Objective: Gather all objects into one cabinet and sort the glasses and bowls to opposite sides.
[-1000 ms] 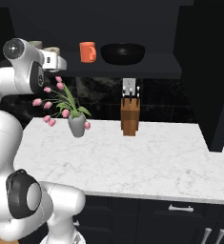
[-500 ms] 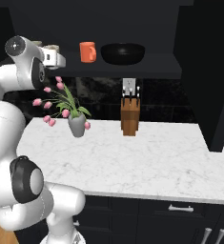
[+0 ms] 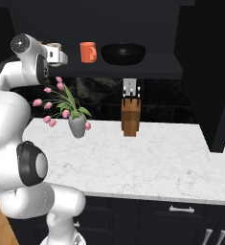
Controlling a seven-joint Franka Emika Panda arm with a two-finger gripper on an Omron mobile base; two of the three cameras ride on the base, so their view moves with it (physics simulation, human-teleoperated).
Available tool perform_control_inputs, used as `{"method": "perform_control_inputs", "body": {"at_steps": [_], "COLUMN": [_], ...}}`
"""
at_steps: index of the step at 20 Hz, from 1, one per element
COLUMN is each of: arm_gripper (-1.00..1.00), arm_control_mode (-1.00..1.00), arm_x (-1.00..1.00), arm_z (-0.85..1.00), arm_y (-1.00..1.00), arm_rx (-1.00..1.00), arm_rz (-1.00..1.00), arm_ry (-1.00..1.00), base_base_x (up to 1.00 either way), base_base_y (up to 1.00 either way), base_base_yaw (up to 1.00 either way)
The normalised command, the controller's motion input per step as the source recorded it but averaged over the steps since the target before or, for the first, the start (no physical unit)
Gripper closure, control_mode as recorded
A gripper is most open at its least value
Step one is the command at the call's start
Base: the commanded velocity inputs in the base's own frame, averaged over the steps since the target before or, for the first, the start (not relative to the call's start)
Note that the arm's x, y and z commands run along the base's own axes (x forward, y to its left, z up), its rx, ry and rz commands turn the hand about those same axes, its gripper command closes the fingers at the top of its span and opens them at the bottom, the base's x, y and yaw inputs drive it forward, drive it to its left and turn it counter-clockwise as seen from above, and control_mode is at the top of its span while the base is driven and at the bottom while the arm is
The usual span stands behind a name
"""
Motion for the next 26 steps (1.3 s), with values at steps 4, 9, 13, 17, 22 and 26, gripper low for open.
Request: {"method": "perform_control_inputs", "body": {"at_steps": [4,9,13,17,22,26], "arm_gripper": [1.0,-1.0,-1.0,-1.0,-1.0,-1.0], "arm_control_mode": [-1.0,-1.0,-1.0,-1.0,-1.0,-1.0], "arm_x": [0.39,0.32,0.17,-0.01,-0.25,-0.61], "arm_z": [-0.04,-0.05,-0.02,0.0,0.0,0.0], "arm_y": [0.0,0.05,0.08,0.0,0.0,-0.07], "arm_rx": [0.0,0.0,0.0,0.0,0.0,0.0], "arm_rz": [0.0,-0.01,-0.01,-0.01,-0.03,-0.08], "arm_ry": [0.0,0.0,0.0,0.0,-0.01,0.0], "base_base_x": [0.0,0.0,0.0,0.0,0.0,0.0], "base_base_y": [0.0,0.0,0.0,0.0,0.0,0.0], "base_base_yaw": [0.0,0.0,0.0,0.0,0.0,0.0]}}
